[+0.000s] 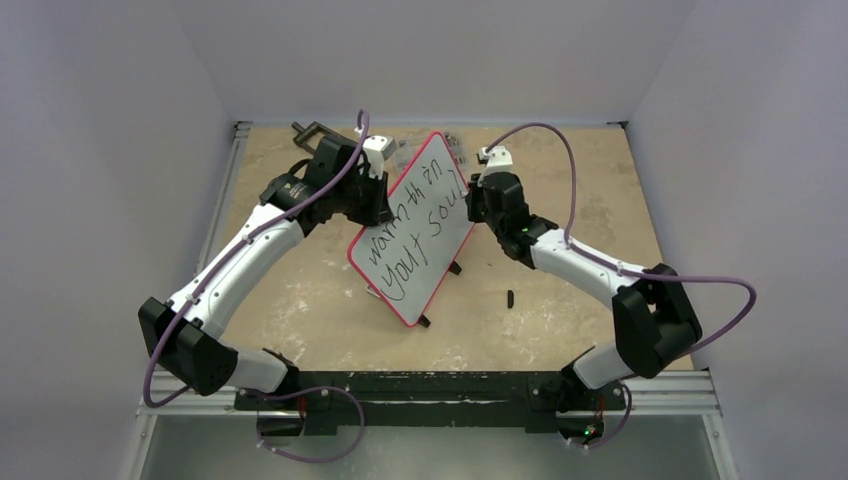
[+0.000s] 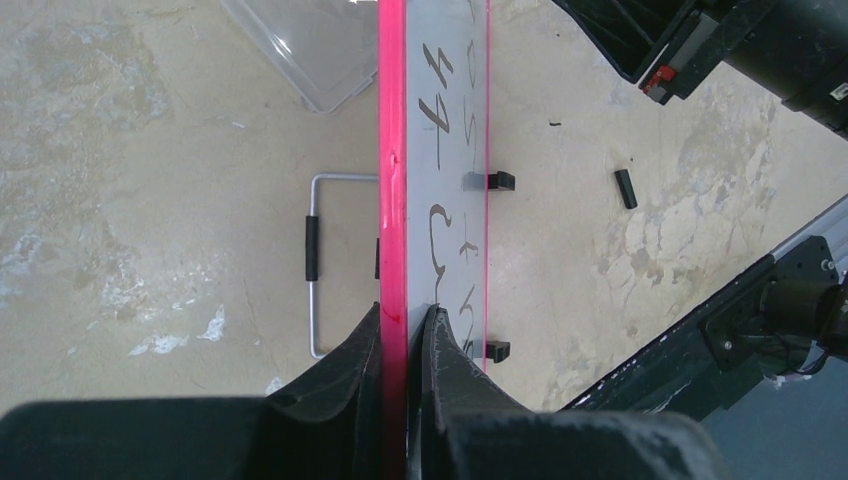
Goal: Write a sentence on the whiteboard
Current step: Write a sentence on the whiteboard, then put down the whiteboard on the whiteboard stand.
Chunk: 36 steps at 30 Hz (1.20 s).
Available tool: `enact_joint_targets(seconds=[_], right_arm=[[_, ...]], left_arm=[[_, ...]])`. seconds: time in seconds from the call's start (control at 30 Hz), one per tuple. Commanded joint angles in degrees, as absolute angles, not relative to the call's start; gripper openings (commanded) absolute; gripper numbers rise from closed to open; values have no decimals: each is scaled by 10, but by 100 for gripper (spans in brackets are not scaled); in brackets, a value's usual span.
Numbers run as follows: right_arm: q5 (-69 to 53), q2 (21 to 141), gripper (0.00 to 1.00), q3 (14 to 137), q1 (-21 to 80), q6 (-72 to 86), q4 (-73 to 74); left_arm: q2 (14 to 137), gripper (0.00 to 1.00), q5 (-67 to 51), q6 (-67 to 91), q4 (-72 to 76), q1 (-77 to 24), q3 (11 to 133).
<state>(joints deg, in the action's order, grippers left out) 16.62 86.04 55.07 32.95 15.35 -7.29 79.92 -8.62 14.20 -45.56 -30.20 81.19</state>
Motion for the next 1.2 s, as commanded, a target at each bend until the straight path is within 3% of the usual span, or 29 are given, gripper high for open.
enact_joint_targets(seconds=[0.0,0.53,0.9,1.17], right_arm=[[150,816,0,544,334,159,-89],[199,632,0,478,334,205,-2],[165,576,0,436,333,229,-3],[155,554,0,408,333,233,-14]], left_arm=[[821,0,37,41,-525,-301,797],[823,0,37,41,-525,-301,790],[844,0,37,41,-525,-302,774],[793,0,37,41,-525,-301,750]])
